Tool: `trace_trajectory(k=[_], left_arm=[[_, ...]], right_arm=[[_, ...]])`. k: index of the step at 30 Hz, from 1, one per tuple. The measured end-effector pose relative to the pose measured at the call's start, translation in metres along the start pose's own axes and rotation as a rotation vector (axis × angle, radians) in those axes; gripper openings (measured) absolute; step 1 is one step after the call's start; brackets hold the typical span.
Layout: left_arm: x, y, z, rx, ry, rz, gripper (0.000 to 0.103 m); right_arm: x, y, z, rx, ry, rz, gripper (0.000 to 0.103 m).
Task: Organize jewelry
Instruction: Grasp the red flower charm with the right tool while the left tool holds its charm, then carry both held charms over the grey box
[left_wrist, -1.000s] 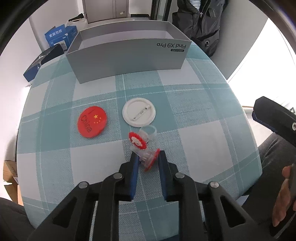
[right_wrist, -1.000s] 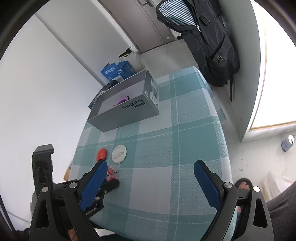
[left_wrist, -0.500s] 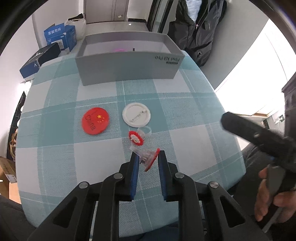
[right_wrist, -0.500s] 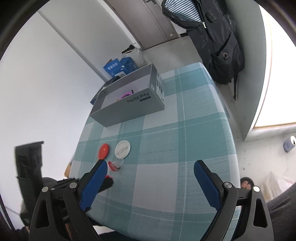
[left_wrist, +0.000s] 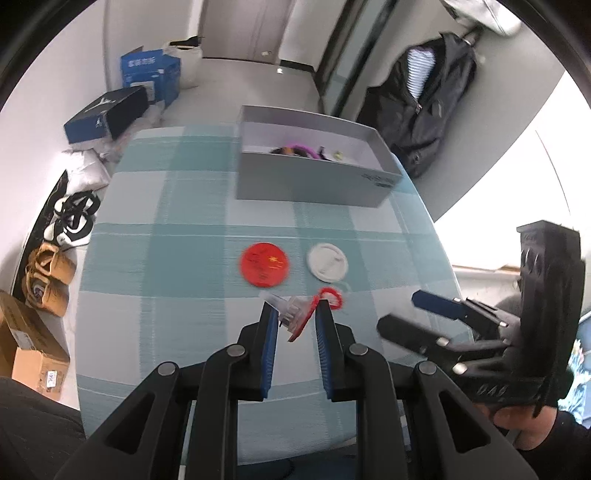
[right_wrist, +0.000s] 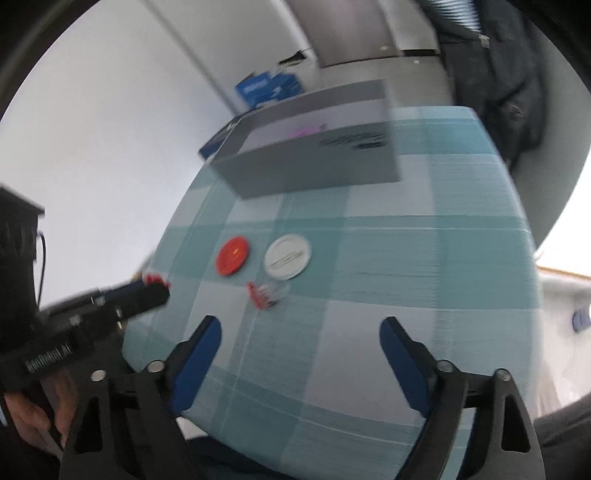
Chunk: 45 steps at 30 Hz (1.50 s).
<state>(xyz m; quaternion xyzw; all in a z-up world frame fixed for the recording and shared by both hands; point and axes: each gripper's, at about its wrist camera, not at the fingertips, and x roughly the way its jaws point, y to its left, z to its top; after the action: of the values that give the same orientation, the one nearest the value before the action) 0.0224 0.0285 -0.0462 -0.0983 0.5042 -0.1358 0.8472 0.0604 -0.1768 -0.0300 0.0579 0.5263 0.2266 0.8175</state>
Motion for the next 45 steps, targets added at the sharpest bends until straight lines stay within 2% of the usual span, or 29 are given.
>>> trace_trajectory(k=[14,18,19,22,25,28,45], left_arm=[[-0.009,0.038,-0.007,-0.060,-0.037,-0.003,0.016],[-0.014,0.043,-0.007,-0.056,-0.057,0.018,0.016],[-0.015,0.045,-0.007,-0.058,-0.061,0.016,0.016],[-0.016,0.050,-0.008,-0.069,-0.062,0.013,0.016],[-0.016,0.054,-0.009,-0.078,-0.063,0.012,0.015],[-0.016,0.056,-0.009,-0.085,-0.062,0.010,0.015],[-0.013,0.050,-0.006,-0.063,-0.044,0.012,0.016]], right_arm=[[0.037,0.032,0.006,-0.073,0.051,-0.056,0.058],[0.042,0.043,0.007,-0.107,0.058,-0.113,0.042],[0.042,0.044,0.007,-0.113,0.063,-0.118,0.033],[0.045,0.048,0.008,-0.126,0.072,-0.133,0.016],[0.045,0.052,0.006,-0.150,0.080,-0.140,0.005],[0.044,0.055,0.005,-0.180,0.074,-0.158,0.005],[0.016,0.049,0.011,-0.139,0.023,-0.063,0.005]])
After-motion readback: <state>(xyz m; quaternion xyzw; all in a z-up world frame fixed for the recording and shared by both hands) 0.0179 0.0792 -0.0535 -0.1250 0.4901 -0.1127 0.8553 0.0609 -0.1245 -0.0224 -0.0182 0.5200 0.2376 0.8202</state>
